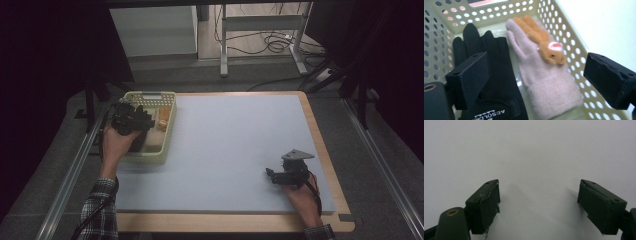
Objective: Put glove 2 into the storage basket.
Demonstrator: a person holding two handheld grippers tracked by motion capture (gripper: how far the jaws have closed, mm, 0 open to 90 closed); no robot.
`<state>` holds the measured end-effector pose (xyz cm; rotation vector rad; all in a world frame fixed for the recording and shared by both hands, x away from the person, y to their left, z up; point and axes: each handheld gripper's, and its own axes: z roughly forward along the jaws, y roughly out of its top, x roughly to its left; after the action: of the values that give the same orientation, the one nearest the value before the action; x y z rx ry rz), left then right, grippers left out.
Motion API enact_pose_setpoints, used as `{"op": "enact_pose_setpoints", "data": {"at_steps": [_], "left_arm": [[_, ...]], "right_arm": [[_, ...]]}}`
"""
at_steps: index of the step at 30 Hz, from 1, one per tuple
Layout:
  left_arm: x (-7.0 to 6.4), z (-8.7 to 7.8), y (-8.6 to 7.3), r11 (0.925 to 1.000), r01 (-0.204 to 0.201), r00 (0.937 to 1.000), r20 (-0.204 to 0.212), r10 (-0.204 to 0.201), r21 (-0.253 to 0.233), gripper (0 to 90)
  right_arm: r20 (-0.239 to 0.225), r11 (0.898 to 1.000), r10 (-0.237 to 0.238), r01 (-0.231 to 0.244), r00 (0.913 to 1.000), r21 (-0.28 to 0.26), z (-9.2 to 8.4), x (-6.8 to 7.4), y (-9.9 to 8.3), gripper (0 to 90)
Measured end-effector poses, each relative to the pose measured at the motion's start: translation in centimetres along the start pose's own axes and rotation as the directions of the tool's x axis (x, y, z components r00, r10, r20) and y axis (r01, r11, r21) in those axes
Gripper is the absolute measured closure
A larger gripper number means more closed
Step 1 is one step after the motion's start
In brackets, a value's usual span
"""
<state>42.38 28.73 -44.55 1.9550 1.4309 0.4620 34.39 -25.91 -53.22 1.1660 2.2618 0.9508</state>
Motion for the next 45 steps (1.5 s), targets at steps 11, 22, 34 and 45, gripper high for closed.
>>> {"op": "enact_pose_setpoints", "data": {"at_steps": [11,22,34,45], "left_arm": [[-1.4,-1.1,-0.5,0.9992,-0.023,0.9979,0.059,0.025,-0.033,4.8],[-3.4,-2.3,-0.7,0.9951,-0.078,0.9933,0.08,0.083,-0.061,2.3],[-5.1,-2.8,-1.4,0.9875,-0.13,0.9859,0.094,0.138,-0.09,2.1],[-7.2,-3.0,-1.6,0.9778,-0.177,0.9748,0.116,0.19,-0.112,2.2]], "right_arm": [[0.0,1.0,0.0,0.0,1.0,0.0,0.0,0.0,0.0,18.0],[0.0,1.0,0.0,0.0,1.0,0.0,0.0,0.0,0.0,17.9],[0.0,1.0,-0.001,0.001,1.0,0.0,0.0,0.0,0.0,18.0],[0.001,1.0,-0.004,0.004,1.0,0.0,0.0,0.0,0.0,18.0]]}}
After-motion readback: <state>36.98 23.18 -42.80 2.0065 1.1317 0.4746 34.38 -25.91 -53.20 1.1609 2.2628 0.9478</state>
